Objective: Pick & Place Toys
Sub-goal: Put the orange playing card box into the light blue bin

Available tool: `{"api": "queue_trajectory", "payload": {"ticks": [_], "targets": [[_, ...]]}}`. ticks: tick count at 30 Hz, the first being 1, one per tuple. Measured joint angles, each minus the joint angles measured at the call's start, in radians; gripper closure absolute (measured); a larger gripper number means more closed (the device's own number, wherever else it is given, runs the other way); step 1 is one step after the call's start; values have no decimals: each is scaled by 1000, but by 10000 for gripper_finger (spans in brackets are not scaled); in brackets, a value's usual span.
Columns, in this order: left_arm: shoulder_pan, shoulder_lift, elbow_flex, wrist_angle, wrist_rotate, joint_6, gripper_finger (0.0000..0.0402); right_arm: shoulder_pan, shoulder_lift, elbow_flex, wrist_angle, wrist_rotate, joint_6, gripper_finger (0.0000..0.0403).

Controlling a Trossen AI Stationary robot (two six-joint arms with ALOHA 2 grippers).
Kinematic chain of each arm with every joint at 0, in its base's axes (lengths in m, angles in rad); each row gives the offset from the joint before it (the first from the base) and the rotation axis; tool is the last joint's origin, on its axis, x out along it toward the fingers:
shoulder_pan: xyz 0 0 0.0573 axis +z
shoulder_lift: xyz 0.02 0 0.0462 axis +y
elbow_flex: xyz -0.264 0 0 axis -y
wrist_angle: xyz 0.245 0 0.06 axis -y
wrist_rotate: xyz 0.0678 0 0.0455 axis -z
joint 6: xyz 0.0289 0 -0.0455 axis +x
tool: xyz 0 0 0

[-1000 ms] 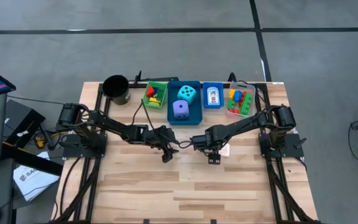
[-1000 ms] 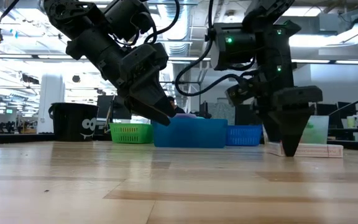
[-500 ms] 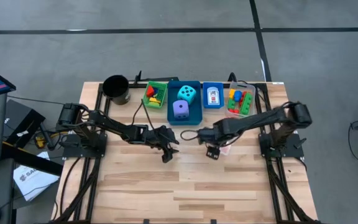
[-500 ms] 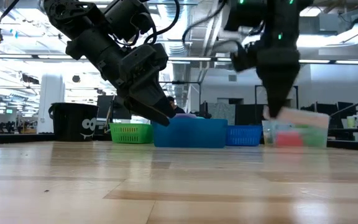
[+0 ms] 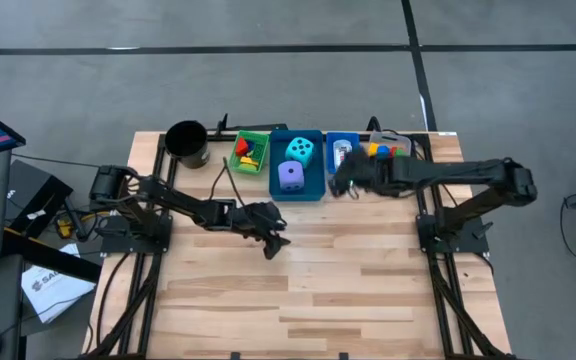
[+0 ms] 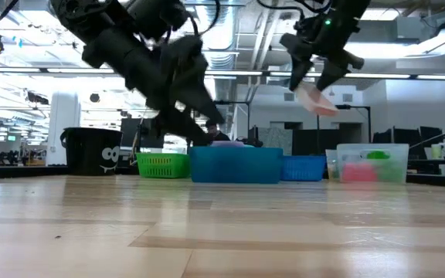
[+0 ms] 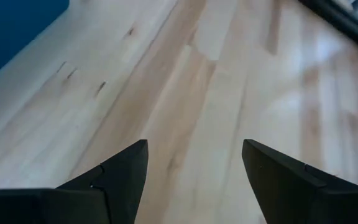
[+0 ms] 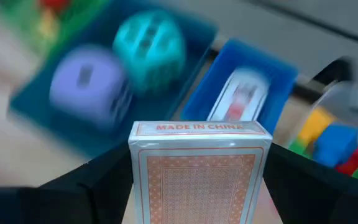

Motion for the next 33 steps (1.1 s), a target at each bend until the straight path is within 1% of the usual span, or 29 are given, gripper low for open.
{"api": "queue_trajectory", "payload": {"ticks": [3,6,10,13,18,21,28,33], "targets": [[0,-46,-1,16,35,-10,147,-80,-15,2,88,67,-7,98],[0,-110,-1,9,54,-10,147,-173,-15,1,177,76,-60,97],[0,-206,0,12,52,18,147,-278,31,0,304,36,-129,97],[0,-276,0,5,-2,76,147,-342,84,3,388,-24,-164,97],[6,-362,0,8,-131,94,147,-405,171,0,381,-97,-164,97],[13,-391,0,-1,-204,97,147,-422,206,-1,347,-100,-164,97],[40,-407,0,-15,-217,92,147,-458,261,0,362,-98,-167,97],[39,-404,0,-16,-216,88,147,-476,263,0,363,-97,-164,96]]}}
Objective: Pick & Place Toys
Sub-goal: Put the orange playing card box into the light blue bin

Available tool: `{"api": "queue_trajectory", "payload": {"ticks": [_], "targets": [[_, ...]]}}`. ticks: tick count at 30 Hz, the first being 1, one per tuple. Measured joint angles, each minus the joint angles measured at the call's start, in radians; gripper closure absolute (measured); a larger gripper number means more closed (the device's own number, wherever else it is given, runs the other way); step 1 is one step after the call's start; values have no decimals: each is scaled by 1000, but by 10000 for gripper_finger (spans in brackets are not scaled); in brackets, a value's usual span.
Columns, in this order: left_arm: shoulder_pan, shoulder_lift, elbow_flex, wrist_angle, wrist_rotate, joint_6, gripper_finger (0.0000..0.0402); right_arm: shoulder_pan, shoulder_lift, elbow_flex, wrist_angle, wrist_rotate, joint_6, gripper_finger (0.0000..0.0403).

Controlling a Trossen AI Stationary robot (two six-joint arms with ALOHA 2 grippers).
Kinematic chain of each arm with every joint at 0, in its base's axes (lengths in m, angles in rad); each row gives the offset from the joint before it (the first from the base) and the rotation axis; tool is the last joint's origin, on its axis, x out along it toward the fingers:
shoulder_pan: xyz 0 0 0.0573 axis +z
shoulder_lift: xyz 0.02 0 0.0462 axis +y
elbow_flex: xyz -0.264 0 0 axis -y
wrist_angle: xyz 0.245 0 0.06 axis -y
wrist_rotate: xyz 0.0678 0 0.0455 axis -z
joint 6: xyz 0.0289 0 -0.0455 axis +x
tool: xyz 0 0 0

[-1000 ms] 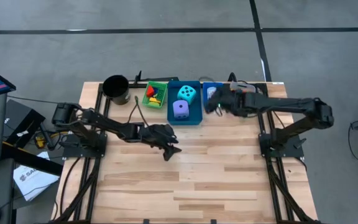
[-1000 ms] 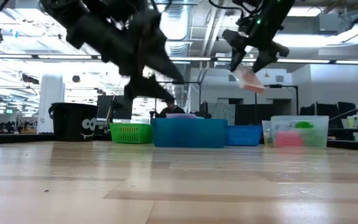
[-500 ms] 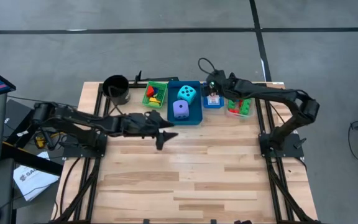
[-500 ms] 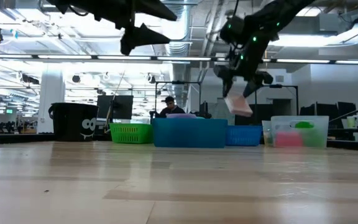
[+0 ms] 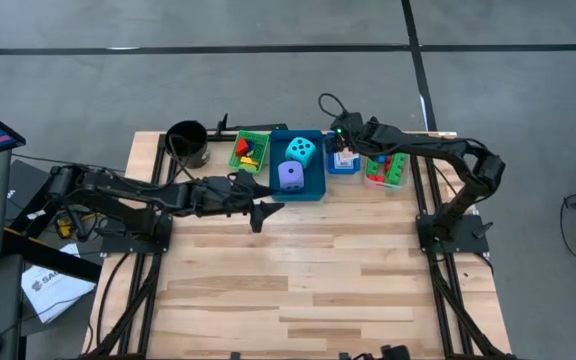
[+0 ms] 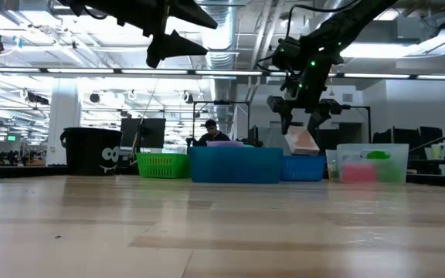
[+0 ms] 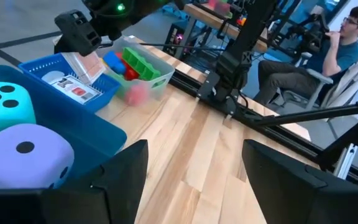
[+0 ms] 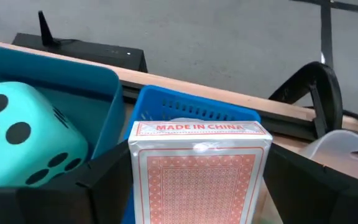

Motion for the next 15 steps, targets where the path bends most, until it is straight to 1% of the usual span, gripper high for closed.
{"api": "queue_trajectory", "payload": {"ticks": [7,12,15], "targets": [[-6,0,0,-7,0,-35,147,-20,-2,0,-4,-21,66,96],[-17,0,0,-12,0,-55,147,-17,-2,0,-7,-32,69,96],[-27,0,0,-15,0,-75,147,-16,-2,0,-10,-61,69,96]]}}
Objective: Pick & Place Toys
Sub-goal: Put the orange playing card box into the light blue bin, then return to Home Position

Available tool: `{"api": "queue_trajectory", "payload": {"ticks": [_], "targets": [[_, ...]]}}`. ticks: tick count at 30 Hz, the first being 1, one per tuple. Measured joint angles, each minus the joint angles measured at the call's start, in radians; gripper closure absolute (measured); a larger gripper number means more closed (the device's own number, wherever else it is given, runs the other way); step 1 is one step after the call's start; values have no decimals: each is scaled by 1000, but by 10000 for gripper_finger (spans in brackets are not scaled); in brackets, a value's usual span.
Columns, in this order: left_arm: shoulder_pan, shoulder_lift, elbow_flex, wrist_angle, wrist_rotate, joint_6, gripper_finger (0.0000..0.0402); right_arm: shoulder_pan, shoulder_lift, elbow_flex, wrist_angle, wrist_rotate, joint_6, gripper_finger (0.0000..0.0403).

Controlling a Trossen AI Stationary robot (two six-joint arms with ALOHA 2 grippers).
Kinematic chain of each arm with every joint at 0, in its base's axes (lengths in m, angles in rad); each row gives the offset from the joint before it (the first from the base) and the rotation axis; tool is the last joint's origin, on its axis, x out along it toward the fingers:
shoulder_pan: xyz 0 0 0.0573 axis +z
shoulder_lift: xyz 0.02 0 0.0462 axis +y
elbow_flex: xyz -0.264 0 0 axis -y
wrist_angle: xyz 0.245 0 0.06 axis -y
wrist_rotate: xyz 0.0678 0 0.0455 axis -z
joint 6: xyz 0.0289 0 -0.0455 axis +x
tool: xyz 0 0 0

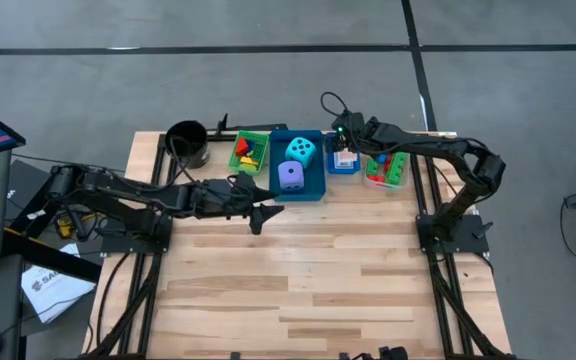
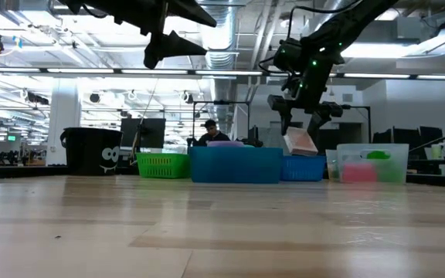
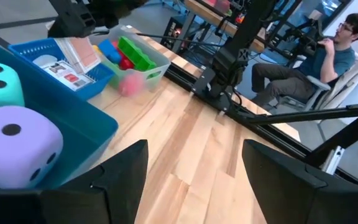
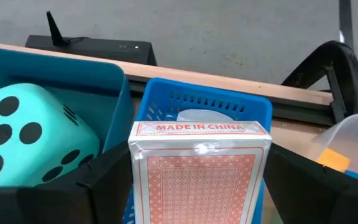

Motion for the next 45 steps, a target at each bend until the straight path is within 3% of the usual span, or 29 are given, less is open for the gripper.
{"api": "queue_trajectory", "payload": {"ticks": [6,15,20,27,34,39,45], "targets": [[-31,0,0,0,1,-5,147,0,0,0,-3,-17,0,88],[-54,0,0,0,1,-5,147,1,0,0,1,-82,-47,10],[-52,-9,0,0,0,39,147,44,-18,0,0,-128,-170,16],[-39,-105,-1,-82,-9,175,147,286,-170,0,18,-139,-406,18],[-5,-299,-115,-132,-11,228,147,596,-332,2,10,-23,-322,19],[7,-461,-299,-48,-11,80,147,754,-392,0,-60,38,-271,19],[6,-638,-494,71,-35,-112,147,847,-426,-23,-85,38,-339,19]]}}
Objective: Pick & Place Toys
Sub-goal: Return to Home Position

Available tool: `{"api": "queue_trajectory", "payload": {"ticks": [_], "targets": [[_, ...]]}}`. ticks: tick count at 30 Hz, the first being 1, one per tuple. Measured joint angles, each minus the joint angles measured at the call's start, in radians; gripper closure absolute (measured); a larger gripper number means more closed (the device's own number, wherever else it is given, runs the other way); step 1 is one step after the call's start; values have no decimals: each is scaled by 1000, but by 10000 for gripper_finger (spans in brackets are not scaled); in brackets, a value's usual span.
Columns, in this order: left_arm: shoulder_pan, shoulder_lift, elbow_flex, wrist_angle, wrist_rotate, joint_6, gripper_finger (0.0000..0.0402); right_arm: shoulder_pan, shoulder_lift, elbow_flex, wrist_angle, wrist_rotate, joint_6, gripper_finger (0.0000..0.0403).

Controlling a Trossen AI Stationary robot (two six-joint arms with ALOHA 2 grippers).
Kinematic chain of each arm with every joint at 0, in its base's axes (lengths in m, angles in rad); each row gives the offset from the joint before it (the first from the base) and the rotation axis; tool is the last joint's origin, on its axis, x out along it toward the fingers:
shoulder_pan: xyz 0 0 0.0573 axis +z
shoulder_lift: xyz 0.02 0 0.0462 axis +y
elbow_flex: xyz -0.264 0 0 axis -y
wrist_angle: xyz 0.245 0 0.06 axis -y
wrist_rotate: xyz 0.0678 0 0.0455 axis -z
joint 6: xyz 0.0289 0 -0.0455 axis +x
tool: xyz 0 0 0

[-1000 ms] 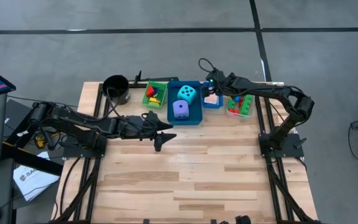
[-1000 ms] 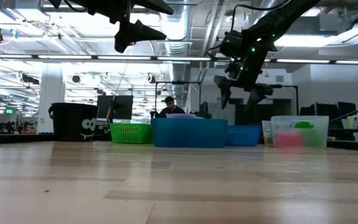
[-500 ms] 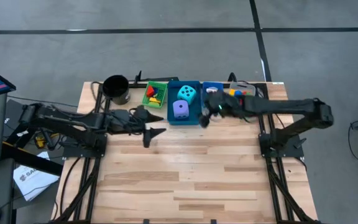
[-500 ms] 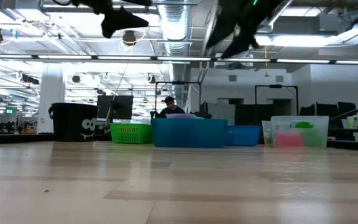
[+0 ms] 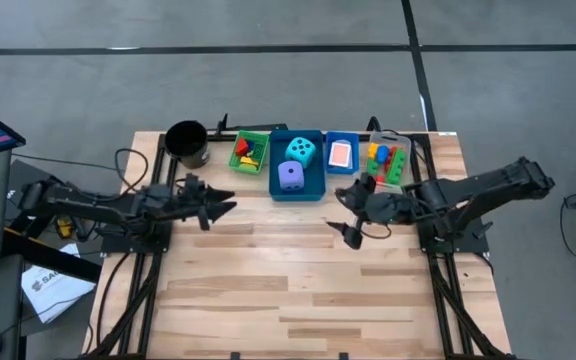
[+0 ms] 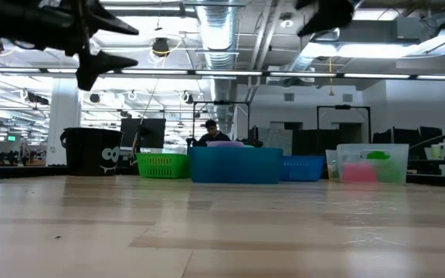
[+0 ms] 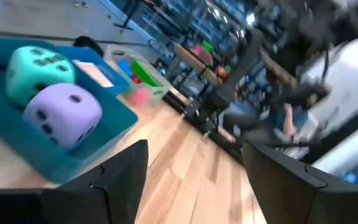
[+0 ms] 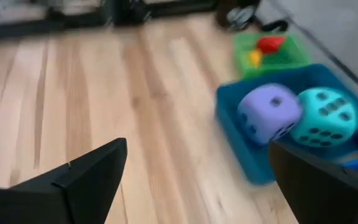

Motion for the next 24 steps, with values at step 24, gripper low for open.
{"api": "queue_trajectory", "payload": {"ticks": [24], "targets": [[-43,-94,-87,-70,-73,430,147,-3,-633,-994,719,-24,-185,19]]}}
